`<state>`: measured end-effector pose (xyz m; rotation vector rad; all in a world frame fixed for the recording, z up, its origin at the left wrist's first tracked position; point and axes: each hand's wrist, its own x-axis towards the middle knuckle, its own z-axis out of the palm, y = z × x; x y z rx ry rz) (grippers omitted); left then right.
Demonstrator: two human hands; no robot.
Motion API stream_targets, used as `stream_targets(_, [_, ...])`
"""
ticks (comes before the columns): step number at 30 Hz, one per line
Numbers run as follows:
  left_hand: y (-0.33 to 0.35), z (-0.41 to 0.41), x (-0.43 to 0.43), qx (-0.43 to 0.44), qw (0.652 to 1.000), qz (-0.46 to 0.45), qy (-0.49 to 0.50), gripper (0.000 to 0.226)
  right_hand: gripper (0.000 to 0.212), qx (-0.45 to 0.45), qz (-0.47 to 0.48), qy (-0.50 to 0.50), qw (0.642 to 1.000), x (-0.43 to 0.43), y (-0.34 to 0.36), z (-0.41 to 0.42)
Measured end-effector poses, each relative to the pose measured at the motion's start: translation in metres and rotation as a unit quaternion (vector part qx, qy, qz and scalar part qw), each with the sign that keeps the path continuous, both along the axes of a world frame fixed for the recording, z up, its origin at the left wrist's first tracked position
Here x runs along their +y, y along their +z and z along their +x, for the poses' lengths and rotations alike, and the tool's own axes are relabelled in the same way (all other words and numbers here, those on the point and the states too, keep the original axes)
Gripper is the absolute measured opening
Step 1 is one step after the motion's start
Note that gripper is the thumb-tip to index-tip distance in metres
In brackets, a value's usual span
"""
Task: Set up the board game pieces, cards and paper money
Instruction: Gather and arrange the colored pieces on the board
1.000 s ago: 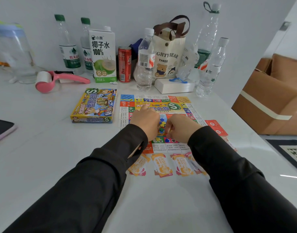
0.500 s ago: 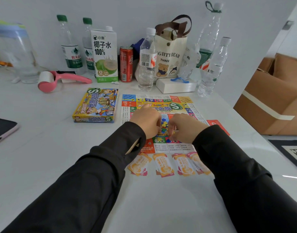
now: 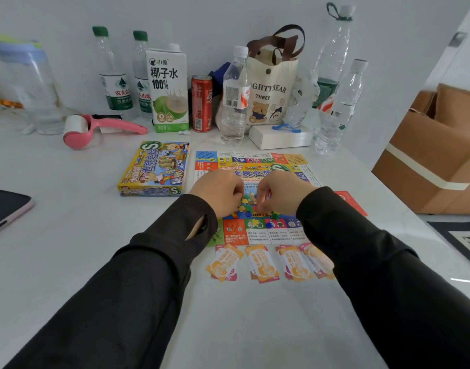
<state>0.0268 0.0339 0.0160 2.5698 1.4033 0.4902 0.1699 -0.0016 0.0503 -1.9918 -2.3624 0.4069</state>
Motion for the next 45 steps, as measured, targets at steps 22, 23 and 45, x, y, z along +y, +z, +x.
stream_targets(22, [-0.018, -0.005, 0.003, -0.088, 0.995, 0.036, 0.033, 0.020, 0.019, -0.117, -0.030, 0.054, 0.991, 0.013, 0.007, -0.013])
stream_targets(23, [-0.018, -0.005, 0.003, -0.088, 0.995, 0.036, 0.034, 0.020, 0.020, -0.124, -0.032, 0.057, 0.990, 0.013, 0.008, -0.014])
stream_targets(45, [-0.019, -0.004, 0.003, -0.079, 0.995, 0.040, 0.036, 0.020, 0.015, -0.105, 0.000, 0.048, 0.993, 0.010, 0.006, -0.012])
